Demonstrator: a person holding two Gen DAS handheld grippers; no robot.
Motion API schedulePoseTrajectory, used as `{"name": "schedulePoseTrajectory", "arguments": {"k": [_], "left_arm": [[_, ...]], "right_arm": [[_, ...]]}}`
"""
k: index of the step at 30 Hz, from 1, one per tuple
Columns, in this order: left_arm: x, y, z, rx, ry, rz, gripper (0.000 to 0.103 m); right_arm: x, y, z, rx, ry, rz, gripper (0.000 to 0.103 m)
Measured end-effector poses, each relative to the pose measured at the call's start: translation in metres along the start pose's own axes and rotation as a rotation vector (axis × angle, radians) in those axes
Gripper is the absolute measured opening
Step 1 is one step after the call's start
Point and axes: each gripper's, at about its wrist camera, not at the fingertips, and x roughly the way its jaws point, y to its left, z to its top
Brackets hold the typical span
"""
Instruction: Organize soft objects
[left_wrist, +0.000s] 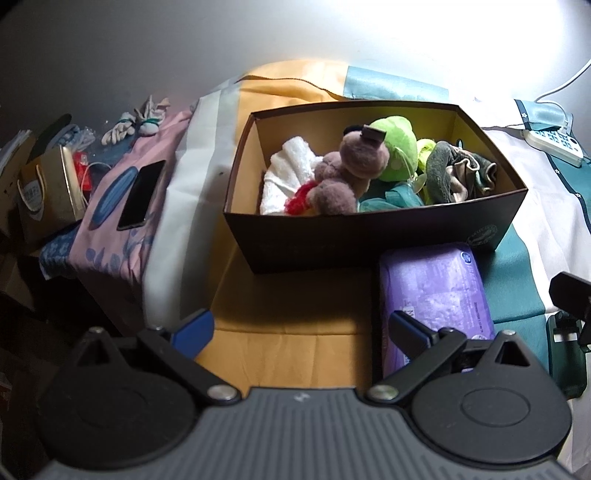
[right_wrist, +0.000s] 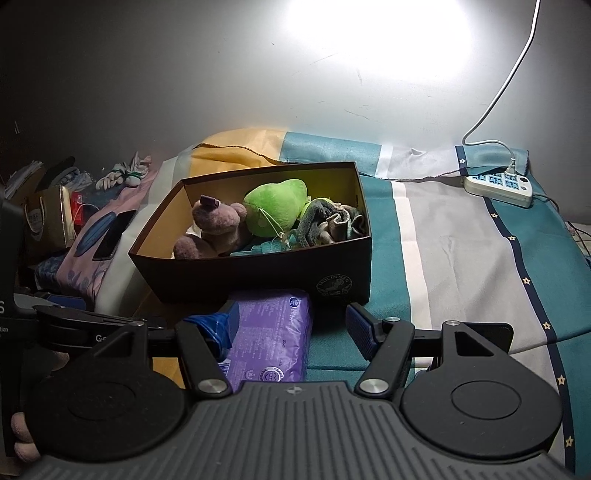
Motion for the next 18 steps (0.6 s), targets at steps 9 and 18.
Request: {"name": "schedulePoseTrajectory", "arguments": {"k": [9,18], "left_arm": [[0.010,0.020,0.000,0.016,0.009,-0.005,0.100],[0.012,0.017,0.000,0.058,0.016,-0.053,0.100]], "right_arm": [[0.004,0.019,-0.004,0.042,-0.011,-0.046,0.049],[0.001,0.029,-0.010,0.058,-0.011,-0.090,0.049]]}}
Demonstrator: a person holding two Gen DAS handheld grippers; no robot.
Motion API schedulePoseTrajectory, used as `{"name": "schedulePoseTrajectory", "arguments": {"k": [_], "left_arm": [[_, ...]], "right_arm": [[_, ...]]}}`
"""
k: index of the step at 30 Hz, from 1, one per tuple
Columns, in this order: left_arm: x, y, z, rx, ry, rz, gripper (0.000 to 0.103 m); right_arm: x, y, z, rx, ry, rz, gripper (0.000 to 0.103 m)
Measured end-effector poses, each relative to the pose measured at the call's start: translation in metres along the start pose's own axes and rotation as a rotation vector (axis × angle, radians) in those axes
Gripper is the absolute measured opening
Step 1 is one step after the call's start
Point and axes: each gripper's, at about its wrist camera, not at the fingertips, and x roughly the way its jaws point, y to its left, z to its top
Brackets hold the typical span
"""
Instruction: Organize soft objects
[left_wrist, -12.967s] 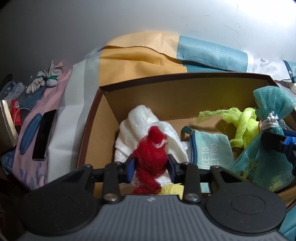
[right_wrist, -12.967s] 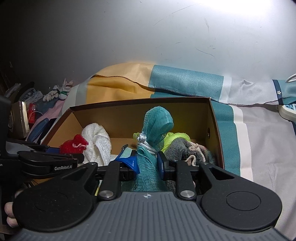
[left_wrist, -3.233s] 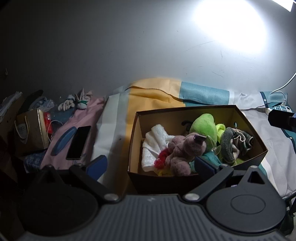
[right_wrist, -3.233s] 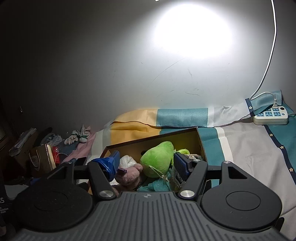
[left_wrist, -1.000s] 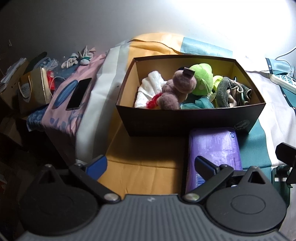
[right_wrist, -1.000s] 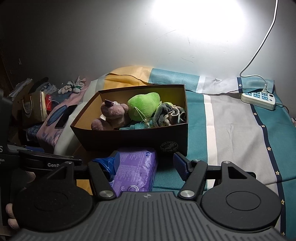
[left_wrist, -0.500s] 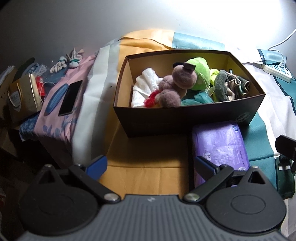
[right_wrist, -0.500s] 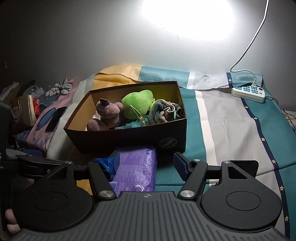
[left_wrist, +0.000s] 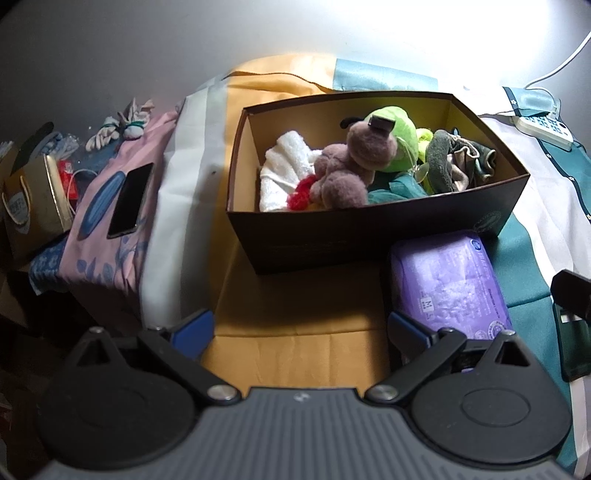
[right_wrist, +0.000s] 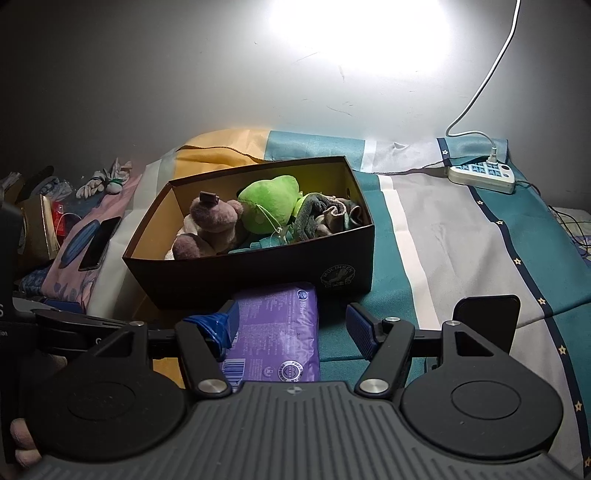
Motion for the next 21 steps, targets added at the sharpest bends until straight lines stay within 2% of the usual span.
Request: {"name": "schedulePoseTrajectory", "arguments": {"k": [11,21], "left_arm": [[-0.008,-0.022,0.002,0.016,0.029,-0.095,0.100],[-0.033,-0.061,0.020,0.029,-0.076,-0.065,0.100]], "right_arm": [[-0.013,-0.024,-0.001,0.028,-0.012,-0.054,0.049],[-0.033,-0.074,0.007,0.077,-0.043,-0.114,0.049]]}}
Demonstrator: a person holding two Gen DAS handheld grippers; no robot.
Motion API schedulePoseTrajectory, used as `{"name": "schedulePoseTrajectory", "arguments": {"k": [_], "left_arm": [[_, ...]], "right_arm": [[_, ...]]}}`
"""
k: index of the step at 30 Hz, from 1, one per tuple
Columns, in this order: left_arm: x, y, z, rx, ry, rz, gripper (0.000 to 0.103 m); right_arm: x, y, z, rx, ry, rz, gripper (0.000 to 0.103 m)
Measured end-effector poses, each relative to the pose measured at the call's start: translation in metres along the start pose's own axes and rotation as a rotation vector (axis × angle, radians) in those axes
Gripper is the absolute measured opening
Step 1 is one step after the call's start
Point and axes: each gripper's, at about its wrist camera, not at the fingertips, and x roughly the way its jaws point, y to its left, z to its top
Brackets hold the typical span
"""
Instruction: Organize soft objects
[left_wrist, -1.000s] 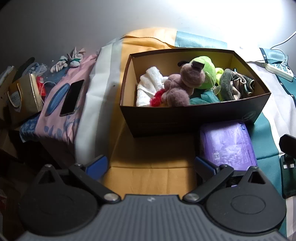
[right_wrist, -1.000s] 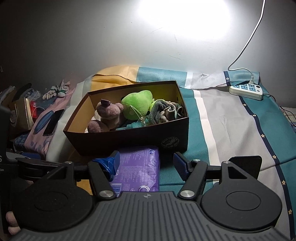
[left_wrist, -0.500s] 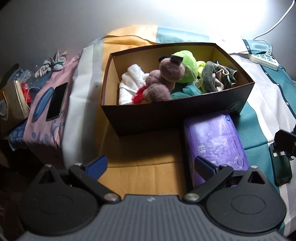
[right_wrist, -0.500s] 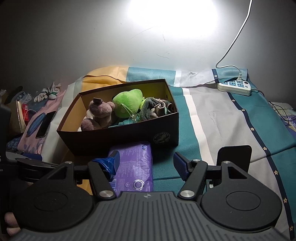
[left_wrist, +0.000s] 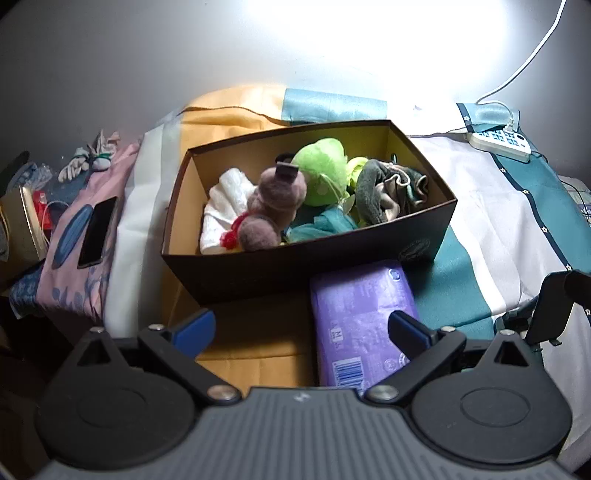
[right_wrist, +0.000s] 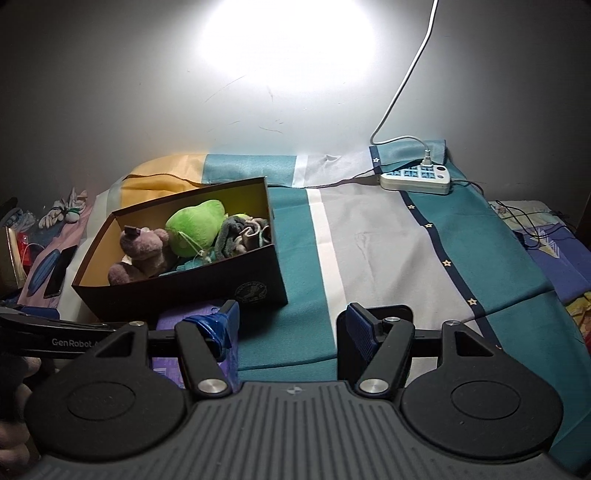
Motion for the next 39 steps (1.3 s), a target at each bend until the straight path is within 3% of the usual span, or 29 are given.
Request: {"name": "schedulePoseTrajectory", "arguments": {"k": [21,28,39], "left_arm": [[0.005,-0.049,0.012,0.018,0.002,-0.003,0.100],[0.007,-0.056,0.013,0.014,0.005,0.010,0.100],[0.008,-0.024,0.008,-0.071,0.015,0.102,0.100]], "right_arm": [[0.003,-0.067,0.009,0.068,-0.003,-0.072,0.050],[0.005,-0.074,0.013,0.068,-0.010,-0.025,0.050],[0.018,-0.043,0.021,-0.016,0.006,0.069,0.050]]}}
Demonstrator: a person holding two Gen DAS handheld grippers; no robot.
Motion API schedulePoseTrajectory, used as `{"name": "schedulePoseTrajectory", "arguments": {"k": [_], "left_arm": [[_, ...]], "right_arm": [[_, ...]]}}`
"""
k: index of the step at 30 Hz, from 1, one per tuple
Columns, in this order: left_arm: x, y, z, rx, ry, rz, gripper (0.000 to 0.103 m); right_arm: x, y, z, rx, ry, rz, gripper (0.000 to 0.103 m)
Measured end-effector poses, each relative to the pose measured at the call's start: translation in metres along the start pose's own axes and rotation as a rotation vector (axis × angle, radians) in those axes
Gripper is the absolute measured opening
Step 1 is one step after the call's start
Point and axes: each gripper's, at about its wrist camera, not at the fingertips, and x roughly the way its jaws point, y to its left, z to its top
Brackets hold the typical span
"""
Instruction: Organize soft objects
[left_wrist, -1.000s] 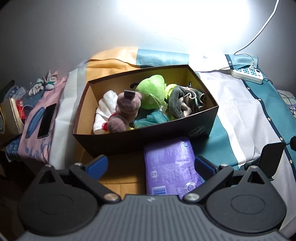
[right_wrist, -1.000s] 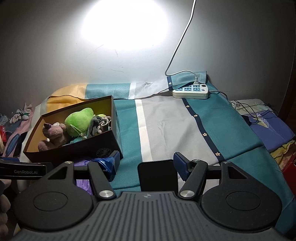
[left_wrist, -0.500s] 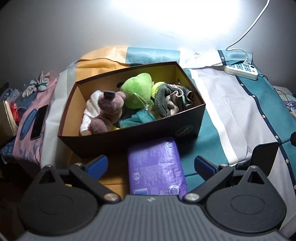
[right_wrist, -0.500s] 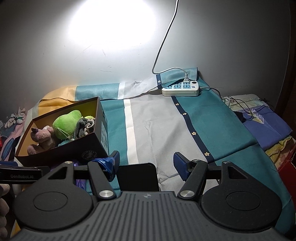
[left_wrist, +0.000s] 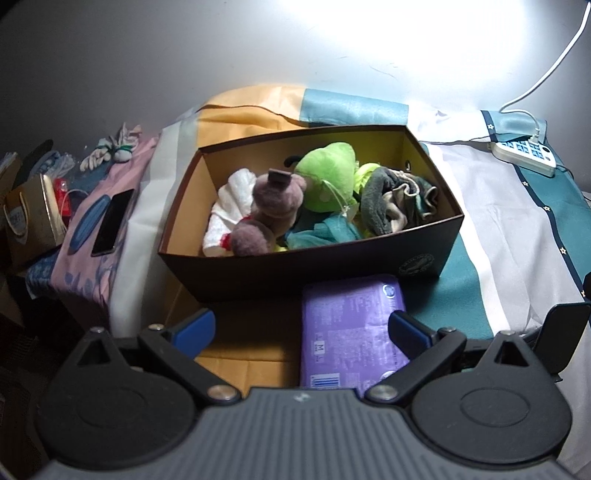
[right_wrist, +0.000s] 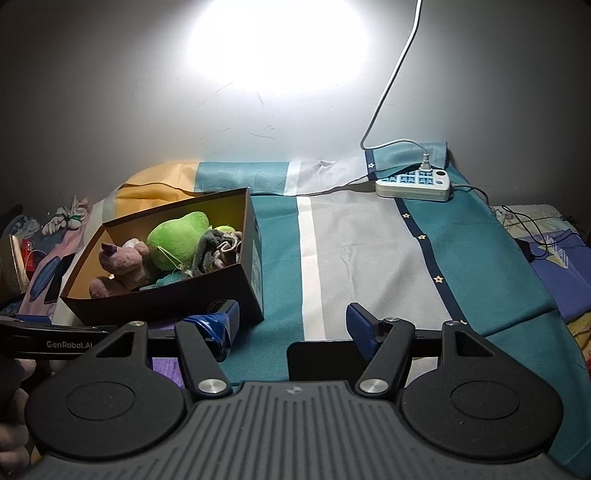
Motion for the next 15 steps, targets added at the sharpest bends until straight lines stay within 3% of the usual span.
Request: {"name": "schedulePoseTrajectory", "arguments": {"k": [15], "left_arm": [[0.004,0.029,0.000,-0.060,0.001,0.051,0.100]], "right_arm": [[0.009,0.028,0.007,-0.061,-0.010,0.041,0.050]]}}
